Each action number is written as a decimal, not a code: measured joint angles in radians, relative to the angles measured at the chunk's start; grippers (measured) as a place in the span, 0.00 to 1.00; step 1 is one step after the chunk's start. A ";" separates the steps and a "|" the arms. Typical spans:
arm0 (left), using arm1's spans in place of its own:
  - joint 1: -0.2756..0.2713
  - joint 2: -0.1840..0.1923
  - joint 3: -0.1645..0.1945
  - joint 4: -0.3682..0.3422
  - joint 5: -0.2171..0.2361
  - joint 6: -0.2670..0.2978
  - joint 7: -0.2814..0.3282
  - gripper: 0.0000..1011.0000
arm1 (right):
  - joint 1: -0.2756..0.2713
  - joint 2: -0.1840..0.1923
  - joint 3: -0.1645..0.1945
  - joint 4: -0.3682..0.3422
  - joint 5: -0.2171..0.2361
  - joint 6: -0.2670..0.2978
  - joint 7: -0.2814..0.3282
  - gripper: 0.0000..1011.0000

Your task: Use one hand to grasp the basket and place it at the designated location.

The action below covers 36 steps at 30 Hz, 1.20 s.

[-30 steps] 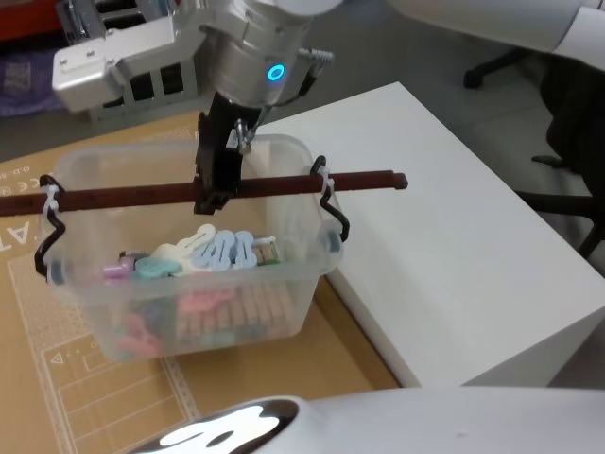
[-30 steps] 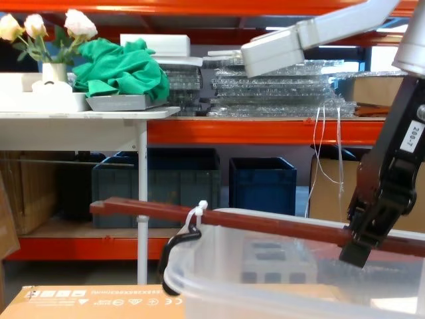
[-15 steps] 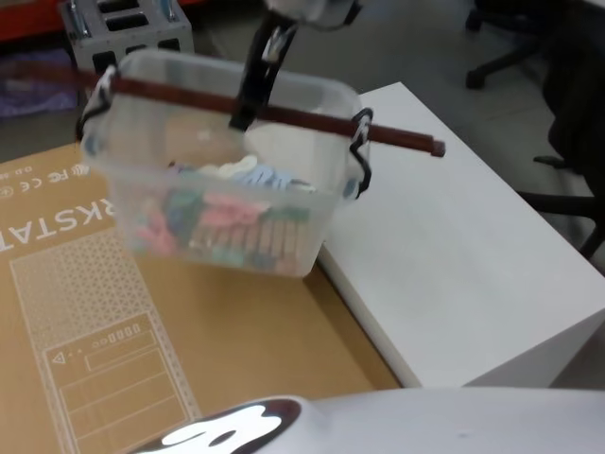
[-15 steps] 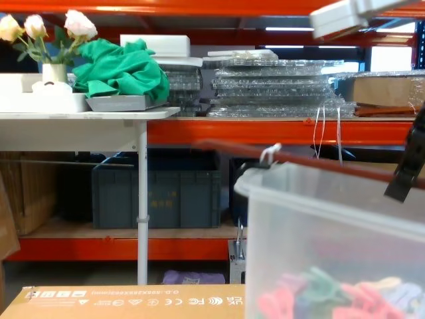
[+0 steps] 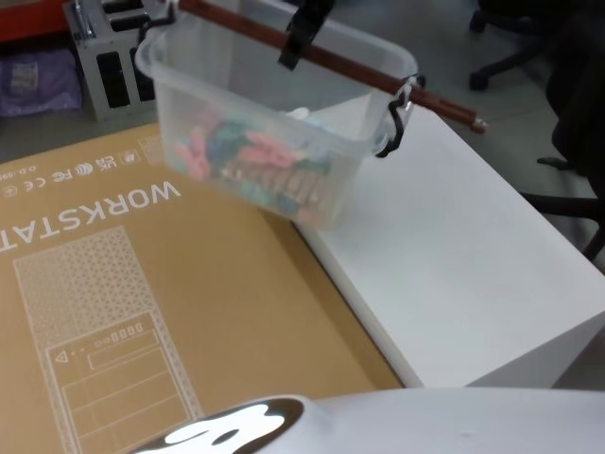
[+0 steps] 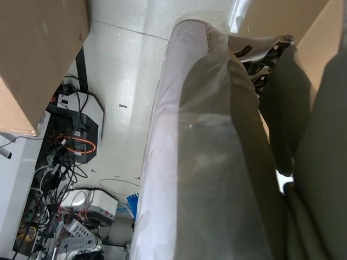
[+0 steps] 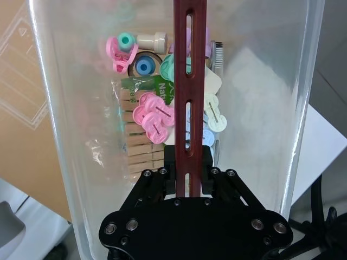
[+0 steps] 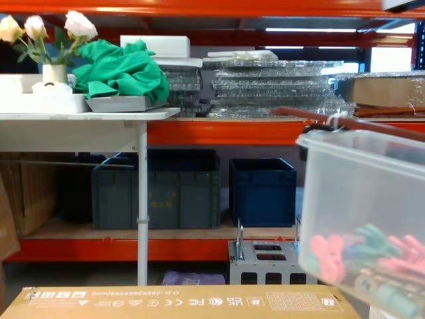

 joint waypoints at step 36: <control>0.000 0.000 0.000 0.000 0.000 0.000 0.000 0.00 | -0.049 0.095 0.052 0.205 -0.134 0.234 0.017 0.23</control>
